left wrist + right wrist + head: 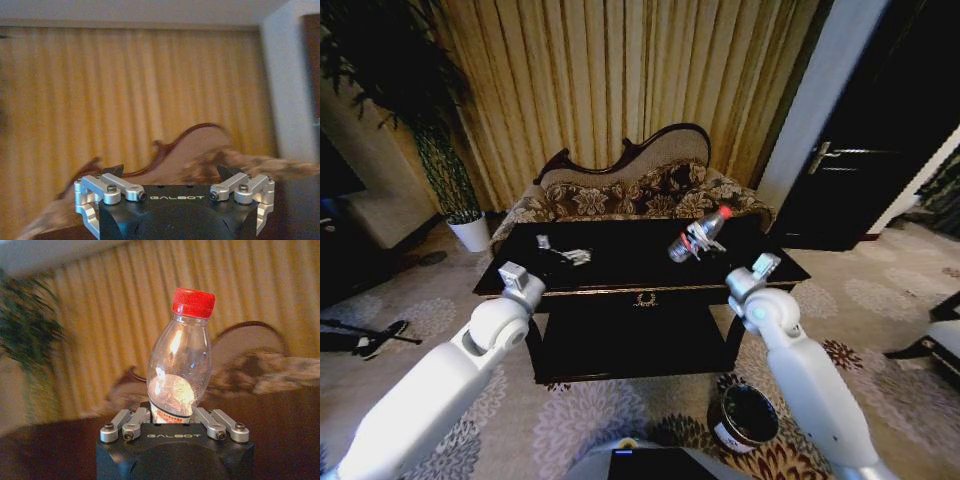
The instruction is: Move to the front of the table and place the trash on the table into the trash bin.
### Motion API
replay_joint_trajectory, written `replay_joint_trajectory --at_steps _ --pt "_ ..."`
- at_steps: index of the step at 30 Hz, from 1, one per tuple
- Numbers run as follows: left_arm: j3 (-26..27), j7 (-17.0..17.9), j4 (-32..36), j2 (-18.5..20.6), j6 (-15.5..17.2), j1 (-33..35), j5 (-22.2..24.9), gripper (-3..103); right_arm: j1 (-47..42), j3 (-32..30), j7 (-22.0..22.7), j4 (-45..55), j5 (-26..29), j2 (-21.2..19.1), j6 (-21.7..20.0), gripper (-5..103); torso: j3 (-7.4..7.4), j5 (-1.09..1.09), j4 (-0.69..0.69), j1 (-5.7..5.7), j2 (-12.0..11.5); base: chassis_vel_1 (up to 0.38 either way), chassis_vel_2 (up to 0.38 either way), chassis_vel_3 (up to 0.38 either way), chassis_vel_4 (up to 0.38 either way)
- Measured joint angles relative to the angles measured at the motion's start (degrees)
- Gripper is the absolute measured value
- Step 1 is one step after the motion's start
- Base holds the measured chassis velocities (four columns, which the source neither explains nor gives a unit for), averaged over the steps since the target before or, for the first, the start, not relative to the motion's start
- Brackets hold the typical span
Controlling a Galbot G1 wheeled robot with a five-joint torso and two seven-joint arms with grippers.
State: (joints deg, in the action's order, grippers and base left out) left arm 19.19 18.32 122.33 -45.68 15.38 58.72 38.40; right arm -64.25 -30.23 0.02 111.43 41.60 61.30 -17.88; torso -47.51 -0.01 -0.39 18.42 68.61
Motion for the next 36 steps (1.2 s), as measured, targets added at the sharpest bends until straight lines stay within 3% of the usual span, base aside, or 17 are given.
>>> replay_joint_trajectory --at_steps 5,9,17,25,36 --pt "6.3 0.2 1.0 0.0 2.1 3.4 1.3 100 -2.8 -3.1 0.0 0.1 -0.6 -0.3 0.4 29 0.00 0.01 0.01 0.00 0.0 0.000 0.000 0.000 0.000" --pt "17.6 0.9 4.8 1.2 6.3 10.0 3.8 100 -4.5 -7.0 0.0 1.3 0.5 -1.9 1.2 29 0.01 -0.01 0.02 0.00 0.0 0.000 0.000 0.000 0.000" --pt "26.8 2.8 6.2 0.7 9.2 14.9 5.5 100 -4.6 -7.1 0.0 1.4 -3.0 -2.2 2.8 29 0.01 -0.01 0.02 0.00 0.0 0.000 0.000 0.000 0.000" --pt "29.4 2.8 4.3 1.0 9.2 14.9 6.0 100 -5.7 -7.7 0.0 1.8 -6.4 -2.3 3.2 29 0.00 0.00 0.01 0.00 0.0 0.000 0.000 0.000 0.000" --pt "27.5 2.5 3.2 0.9 9.0 13.9 5.8 100 -7.4 -9.0 0.0 2.6 -6.7 -2.5 3.9 29 -0.01 0.01 0.02 0.02 0.0 0.043 -0.042 -0.044 0.034"
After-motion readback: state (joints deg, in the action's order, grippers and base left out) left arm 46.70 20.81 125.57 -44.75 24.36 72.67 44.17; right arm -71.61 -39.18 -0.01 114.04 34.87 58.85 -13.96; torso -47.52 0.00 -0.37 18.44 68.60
